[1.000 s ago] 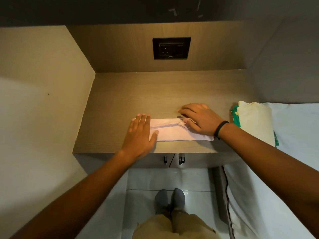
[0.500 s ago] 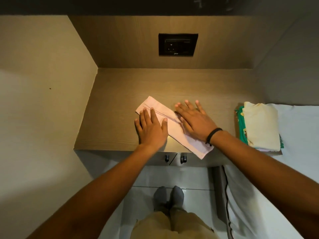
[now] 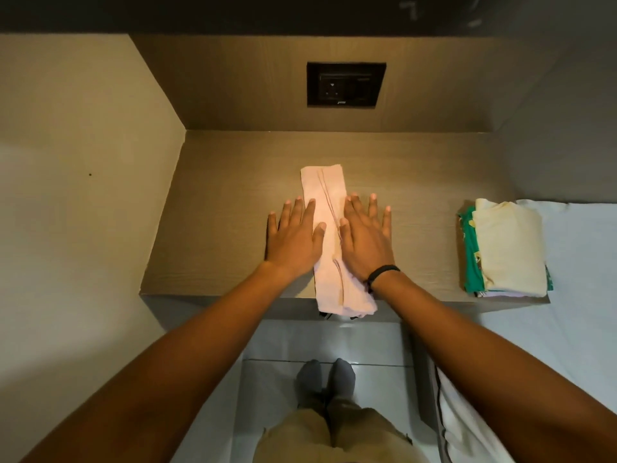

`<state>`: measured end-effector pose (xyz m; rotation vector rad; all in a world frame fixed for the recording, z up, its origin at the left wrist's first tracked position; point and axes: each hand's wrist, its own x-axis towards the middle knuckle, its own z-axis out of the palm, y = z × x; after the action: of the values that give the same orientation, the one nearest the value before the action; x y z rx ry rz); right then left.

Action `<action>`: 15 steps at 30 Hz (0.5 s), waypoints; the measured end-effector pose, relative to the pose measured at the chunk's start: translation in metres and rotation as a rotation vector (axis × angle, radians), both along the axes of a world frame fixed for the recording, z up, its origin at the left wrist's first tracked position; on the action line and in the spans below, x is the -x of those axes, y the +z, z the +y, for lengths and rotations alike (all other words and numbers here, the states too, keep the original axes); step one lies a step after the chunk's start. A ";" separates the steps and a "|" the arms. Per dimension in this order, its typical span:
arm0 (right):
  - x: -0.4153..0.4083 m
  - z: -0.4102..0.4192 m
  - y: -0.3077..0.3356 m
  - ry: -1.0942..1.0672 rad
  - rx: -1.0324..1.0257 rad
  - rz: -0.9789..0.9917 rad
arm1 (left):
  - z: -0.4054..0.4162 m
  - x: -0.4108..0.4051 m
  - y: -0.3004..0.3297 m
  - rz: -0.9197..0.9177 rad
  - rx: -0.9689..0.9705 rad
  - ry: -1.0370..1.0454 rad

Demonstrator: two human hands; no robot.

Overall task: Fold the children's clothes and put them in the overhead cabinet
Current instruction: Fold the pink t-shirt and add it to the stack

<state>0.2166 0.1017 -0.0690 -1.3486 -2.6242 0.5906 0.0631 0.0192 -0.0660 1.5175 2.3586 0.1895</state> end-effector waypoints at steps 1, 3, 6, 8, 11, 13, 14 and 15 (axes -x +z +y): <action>-0.001 0.012 -0.001 0.064 -0.029 -0.029 | -0.005 -0.002 -0.004 0.025 0.007 -0.002; -0.003 0.032 -0.007 0.197 -0.069 -0.138 | -0.006 0.000 -0.010 0.101 -0.002 -0.018; 0.000 0.046 -0.013 0.228 -0.088 -0.198 | 0.003 0.011 -0.013 0.143 -0.003 -0.060; 0.003 0.048 -0.014 0.215 -0.092 -0.198 | 0.007 0.017 -0.014 0.152 -0.002 -0.087; -0.009 0.042 -0.007 0.229 -0.046 -0.092 | -0.007 0.015 -0.013 0.080 -0.054 -0.088; -0.038 0.027 -0.001 0.316 -0.028 0.039 | -0.036 0.008 -0.008 0.021 -0.148 -0.164; -0.056 0.018 0.002 0.402 -0.035 0.069 | -0.055 0.005 -0.006 0.004 -0.215 -0.247; -0.075 0.008 0.003 0.502 -0.053 0.073 | -0.075 0.003 -0.006 0.001 -0.282 -0.356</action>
<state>0.2913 0.1099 -0.0656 -0.6294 -2.8956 0.6033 0.0602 -0.0557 -0.0720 2.0368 2.0816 0.4480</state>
